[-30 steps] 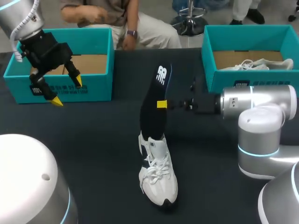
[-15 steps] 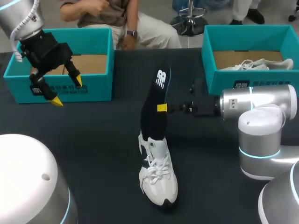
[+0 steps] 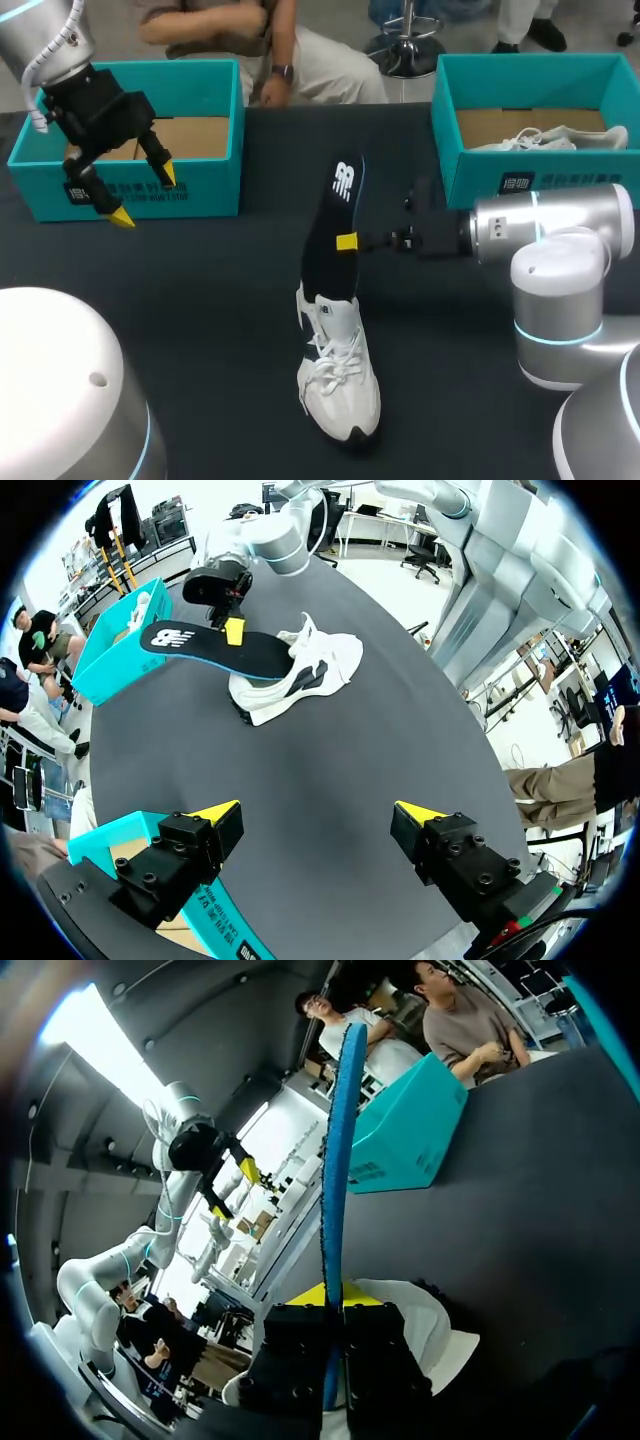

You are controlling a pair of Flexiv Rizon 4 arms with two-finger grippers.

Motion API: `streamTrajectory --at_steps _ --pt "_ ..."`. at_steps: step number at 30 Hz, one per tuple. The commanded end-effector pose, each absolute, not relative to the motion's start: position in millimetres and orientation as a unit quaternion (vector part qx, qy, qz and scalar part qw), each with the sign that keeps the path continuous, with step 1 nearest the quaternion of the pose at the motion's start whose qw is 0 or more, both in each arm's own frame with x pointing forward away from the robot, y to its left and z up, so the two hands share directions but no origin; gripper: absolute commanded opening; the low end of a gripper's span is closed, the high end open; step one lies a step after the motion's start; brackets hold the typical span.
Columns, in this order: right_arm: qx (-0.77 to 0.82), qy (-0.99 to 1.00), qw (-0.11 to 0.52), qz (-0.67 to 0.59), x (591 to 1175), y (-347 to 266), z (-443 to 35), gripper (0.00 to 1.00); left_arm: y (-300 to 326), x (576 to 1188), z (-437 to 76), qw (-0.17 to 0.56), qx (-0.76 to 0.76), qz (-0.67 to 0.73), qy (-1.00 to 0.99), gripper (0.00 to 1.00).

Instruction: Take the shoe out of the shoebox, open the shoe tongue, remove and reinsert the insole, then place the shoe into the shoebox

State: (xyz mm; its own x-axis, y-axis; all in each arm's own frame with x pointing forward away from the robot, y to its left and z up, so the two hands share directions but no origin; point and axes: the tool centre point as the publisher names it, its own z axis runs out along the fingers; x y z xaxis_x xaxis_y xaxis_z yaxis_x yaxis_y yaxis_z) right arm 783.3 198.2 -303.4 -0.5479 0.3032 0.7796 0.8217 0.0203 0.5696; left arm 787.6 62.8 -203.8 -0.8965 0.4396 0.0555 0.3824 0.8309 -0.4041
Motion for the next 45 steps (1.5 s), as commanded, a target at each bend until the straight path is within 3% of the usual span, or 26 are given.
streamTrajectory --at_steps 1,35,37,38,45 --pt "-0.419 -0.674 0.231 -0.562 778 201 -310 0.0 63 788 -204 0.073 -0.216 0.194 -0.954 1.0" --pt "-0.45 -0.677 0.214 -0.542 752 203 -345 0.0 63 788 -204 0.073 -0.216 0.194 -0.954 1.0" --pt "-0.45 -0.678 0.214 -0.541 754 203 -344 0.26 63 788 -204 0.073 -0.216 0.194 -0.954 1.0" --pt "-0.449 -0.677 0.215 -0.542 754 204 -343 0.33 63 788 -204 0.073 -0.216 0.194 -0.954 1.0" --pt "-0.444 -0.682 0.211 -0.542 760 205 -337 0.48 63 788 -204 0.073 -0.216 0.194 -0.954 1.0"
